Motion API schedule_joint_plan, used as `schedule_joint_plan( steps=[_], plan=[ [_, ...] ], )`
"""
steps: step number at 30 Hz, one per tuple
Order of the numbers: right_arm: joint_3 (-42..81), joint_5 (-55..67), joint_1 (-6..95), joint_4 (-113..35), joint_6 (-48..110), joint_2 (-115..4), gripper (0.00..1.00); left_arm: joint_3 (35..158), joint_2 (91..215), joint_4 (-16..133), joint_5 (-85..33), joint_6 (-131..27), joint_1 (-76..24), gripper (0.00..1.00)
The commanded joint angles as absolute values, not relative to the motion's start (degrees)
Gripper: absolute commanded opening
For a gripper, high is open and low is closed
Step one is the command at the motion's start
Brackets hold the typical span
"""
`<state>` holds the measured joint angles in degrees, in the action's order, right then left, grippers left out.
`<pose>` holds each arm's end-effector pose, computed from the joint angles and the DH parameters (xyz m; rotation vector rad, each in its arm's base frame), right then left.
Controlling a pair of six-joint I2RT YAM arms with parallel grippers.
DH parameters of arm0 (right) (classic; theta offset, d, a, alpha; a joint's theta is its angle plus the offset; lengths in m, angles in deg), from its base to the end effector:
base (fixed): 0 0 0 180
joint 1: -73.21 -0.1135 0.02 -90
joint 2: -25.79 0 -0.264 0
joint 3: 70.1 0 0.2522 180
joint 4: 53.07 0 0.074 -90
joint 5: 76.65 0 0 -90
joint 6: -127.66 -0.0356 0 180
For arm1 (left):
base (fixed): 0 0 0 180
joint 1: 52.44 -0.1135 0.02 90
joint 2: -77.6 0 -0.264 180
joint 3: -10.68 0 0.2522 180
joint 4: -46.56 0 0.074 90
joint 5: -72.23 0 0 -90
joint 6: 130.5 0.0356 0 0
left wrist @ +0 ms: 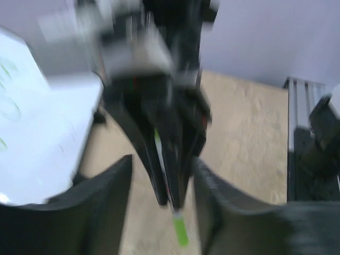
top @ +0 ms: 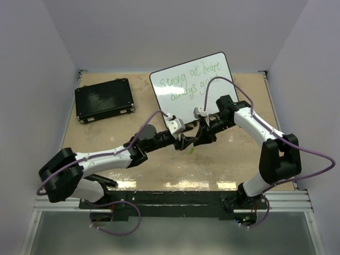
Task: Write a sentence on the whiteboard
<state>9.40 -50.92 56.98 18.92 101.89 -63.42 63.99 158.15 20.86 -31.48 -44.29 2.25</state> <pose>0.2578 0.1085 0.2464 -1.5478 1.6692 1.2378 0.1720 -0.2574 0.2556 0.8968 1.4283 -0.9722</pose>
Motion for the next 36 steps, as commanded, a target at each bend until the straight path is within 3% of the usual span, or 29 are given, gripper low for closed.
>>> schedule_joint_plan(
  steps=[1,6,10,15,17,20,22,25,29,32,36],
  plan=[
    [10.02,-52.04,55.98,21.16,103.49,-65.09,0.0,62.33,149.76,6.17,-33.15,-43.66,1.35,0.66],
    [9.58,-50.03,56.07,14.51,97.97,-65.97,0.0,55.39,140.63,13.29,-32.45,-43.57,0.12,0.72],
    [8.09,-45.72,55.89,3.16,84.37,-67.63,0.0,54.06,133.07,22.95,-32.45,-47.43,-3.73,0.75],
    [8.61,-42.2,55.89,-0.46,80.12,-72.47,0.0,53.54,126.12,34.74,-31.66,-52.44,-5.86,0.79],
    [7.91,-40.71,55.89,-1.6,77.66,-73.26,0.05,53.36,124.19,37.11,-30.87,-53.85,-6.04,0.8],
    [6.51,-37.64,55.98,-3.18,75.99,-72.92,0.19,53.18,122.43,40.1,-28.16,-55.61,-6.04,0.82],
    [5.89,-35.53,56.94,-4.24,74.24,-71.86,0.35,53.53,121.55,42.73,-26.39,-56.58,-6.21,0.84],
    [5.62,-34.29,60.72,-6.26,71.86,-69.05,0.5,53.71,119.61,44.15,-24.71,-57.11,-6.91,0.87],
    [6.76,-32.62,64.68,-6.53,71.5,-64.75,0.77,55.37,119.43,45.38,-25.84,-59.3,-9.81,0.91],
    [8.16,-30.43,67.05,-5.22,72.38,-60.36,0.88,56.6,121.27,45.82,-31.45,-62.02,-15.33,0.91],
    [11.33,-27.44,73.1,-2.23,74.04,-52.36,0.92,60.99,123.91,48.36,-38.67,-68.08,-27.96,0.93]
  ],
)
